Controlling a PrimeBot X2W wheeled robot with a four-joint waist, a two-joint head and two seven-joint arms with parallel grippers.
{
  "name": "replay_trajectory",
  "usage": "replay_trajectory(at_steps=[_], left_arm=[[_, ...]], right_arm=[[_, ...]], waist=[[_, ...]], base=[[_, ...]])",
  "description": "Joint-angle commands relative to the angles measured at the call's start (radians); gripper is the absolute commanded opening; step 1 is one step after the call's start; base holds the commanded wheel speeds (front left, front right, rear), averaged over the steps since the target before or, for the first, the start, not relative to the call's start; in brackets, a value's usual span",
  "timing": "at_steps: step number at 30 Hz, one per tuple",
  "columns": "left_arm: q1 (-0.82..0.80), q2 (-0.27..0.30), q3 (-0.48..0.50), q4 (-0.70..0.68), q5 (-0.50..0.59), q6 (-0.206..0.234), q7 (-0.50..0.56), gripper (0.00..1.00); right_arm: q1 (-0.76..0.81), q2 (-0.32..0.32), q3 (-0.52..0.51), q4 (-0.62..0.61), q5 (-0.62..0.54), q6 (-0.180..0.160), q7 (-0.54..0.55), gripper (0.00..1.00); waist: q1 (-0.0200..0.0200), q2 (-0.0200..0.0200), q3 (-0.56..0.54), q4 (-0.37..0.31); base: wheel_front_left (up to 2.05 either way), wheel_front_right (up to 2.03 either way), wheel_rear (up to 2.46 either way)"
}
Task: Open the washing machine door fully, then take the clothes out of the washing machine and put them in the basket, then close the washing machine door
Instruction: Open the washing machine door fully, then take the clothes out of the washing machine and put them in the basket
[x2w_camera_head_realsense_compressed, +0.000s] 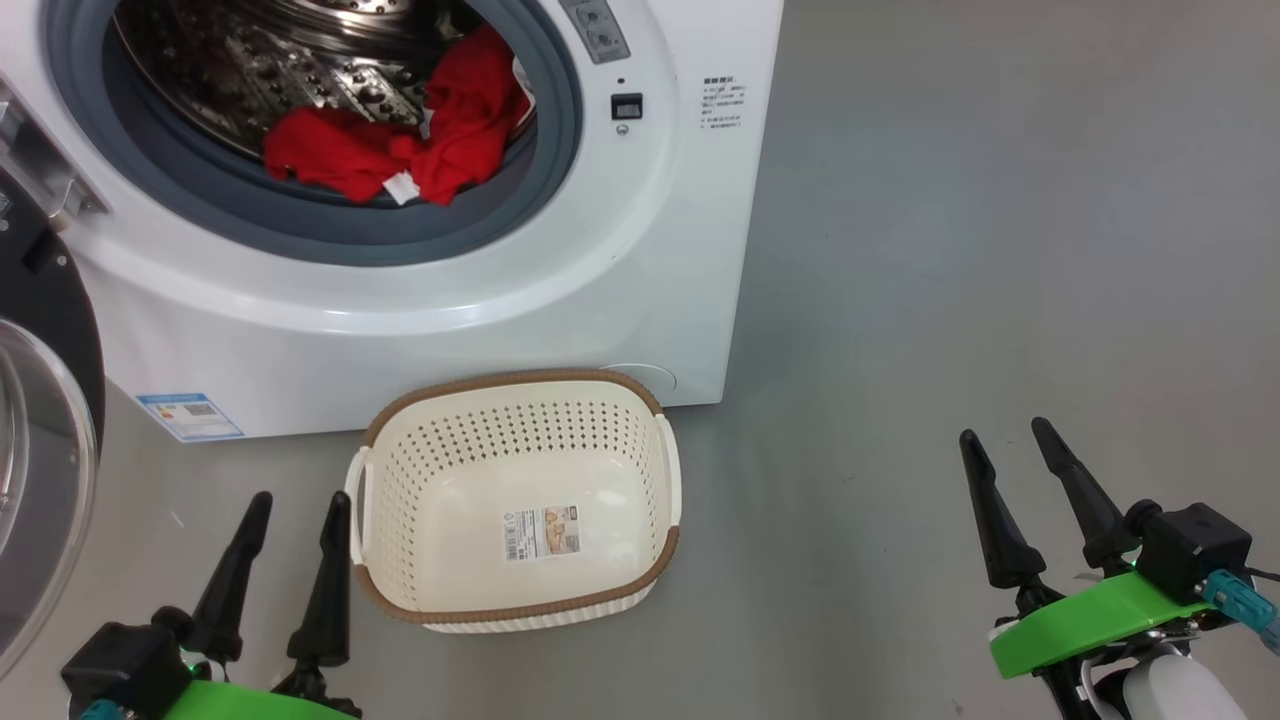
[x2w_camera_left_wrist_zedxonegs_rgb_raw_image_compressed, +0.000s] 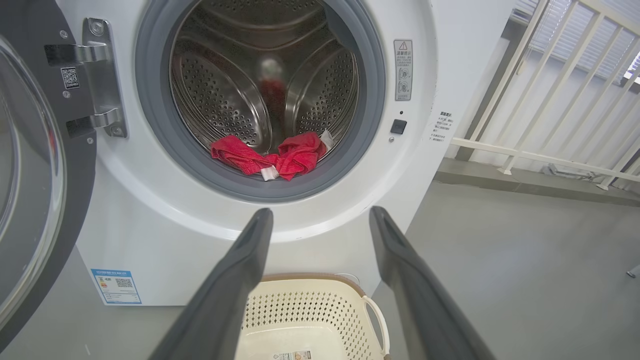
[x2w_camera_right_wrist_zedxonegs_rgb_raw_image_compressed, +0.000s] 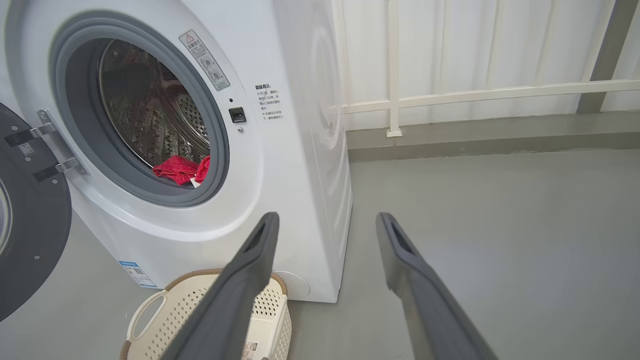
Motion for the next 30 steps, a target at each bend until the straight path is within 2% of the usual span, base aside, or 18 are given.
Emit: replay_trajectory(at_steps=[1,30], left_arm=[[-0.008,0.022,0.030,-0.029,-0.007,-0.006,-0.005,1.00],[-0.010,0.036,0.013,-0.029,-0.024,-0.006,-0.005,1.00]], right_arm=[[0.008,-0.009,0.013,-0.028,-0.017,0.005,-0.006,1.00],[0.011,-0.010,0.012,-0.031,-0.020,0.005,-0.006,1.00]], waist=[[0.0000,0.0000,0.001,0.000],[0.0000,0.0000,-0.002,0.016]], base=[[0.00,0.00,0.00],[0.03,-0.05,0.03]])
